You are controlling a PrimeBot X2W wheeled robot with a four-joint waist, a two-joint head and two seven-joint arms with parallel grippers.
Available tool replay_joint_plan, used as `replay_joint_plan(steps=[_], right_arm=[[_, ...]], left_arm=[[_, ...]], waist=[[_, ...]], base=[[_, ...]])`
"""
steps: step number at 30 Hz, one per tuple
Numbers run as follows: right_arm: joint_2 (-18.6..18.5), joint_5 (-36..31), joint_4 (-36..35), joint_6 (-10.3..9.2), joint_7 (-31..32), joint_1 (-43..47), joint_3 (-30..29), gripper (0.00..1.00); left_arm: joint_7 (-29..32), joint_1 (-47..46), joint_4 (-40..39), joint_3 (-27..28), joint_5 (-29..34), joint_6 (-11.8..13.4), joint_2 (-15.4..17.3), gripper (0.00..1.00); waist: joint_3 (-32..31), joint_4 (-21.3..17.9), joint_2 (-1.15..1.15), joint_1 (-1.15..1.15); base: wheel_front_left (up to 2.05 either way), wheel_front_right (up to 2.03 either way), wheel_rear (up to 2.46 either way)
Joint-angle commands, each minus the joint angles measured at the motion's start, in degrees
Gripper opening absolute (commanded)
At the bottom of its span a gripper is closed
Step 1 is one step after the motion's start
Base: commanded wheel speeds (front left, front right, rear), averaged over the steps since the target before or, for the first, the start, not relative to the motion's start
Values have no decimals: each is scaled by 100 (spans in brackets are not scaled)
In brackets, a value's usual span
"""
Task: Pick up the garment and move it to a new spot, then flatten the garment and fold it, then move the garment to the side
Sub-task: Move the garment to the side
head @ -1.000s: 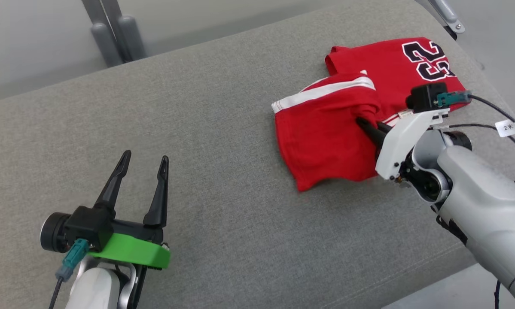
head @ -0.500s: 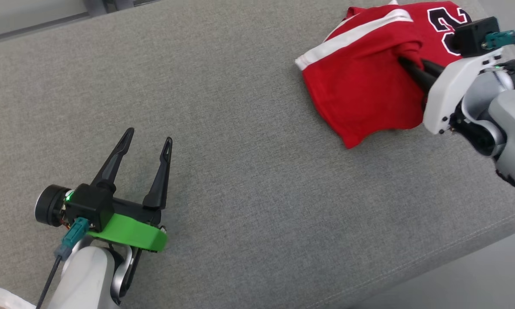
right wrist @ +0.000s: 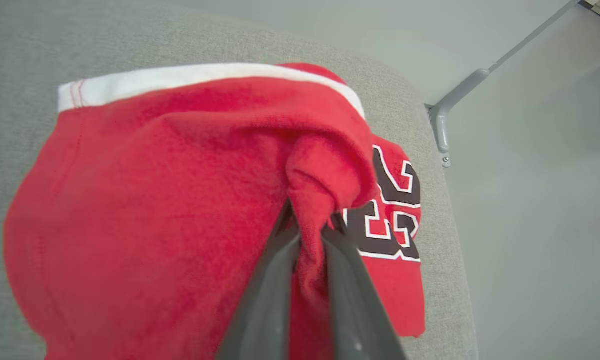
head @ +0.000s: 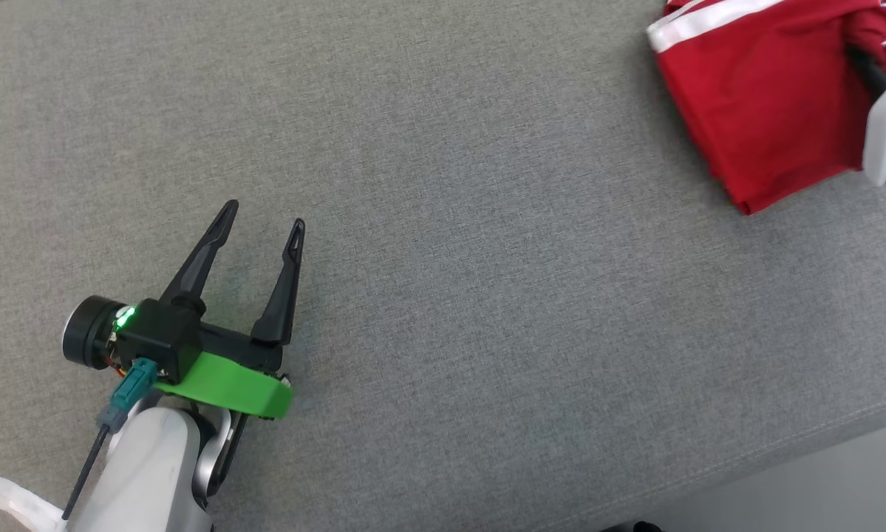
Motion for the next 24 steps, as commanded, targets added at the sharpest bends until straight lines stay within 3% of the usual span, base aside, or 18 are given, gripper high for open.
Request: replay_joint_plan(steps=[1,3,9,15,19,21,24], right_arm=[[82,-120,281,-1,-154,-84,35,25],[210,-194,709,-1,-319,-125,40,100],[596,-304,1727,-1,-701,-124,-20,100],[834,-401,2147,-1,-1088,-228,-121,100],[893,-431,1783,-1,-1229,-227,-258,100],[743,-602,1417,-1,-1241,-332,-406,100],[617,-906,740,-1,-1229,-131,-922,100]], left_arm=[[-3,-112,10,-3,-19,0,47,100],[-4,-121,24,-11,-30,5,53,100],[-20,-72,94,-12,-78,37,46,100],[-51,89,115,85,-163,111,1,100],[-78,268,105,233,-257,186,-32,100],[-88,371,85,333,-292,230,-59,100],[-81,548,-19,575,-355,314,-97,100]], waist=[[23,32,0,0],[19,42,0,0],[-124,48,0,0],[-468,71,0,0],[-794,170,0,0],[-961,239,0,0],[-1210,349,0,0]], base=[[0,0,0],[0,0,0],[0,0,0],[0,0,0],[0,0,0],[0,0,0],[0,0,0]])
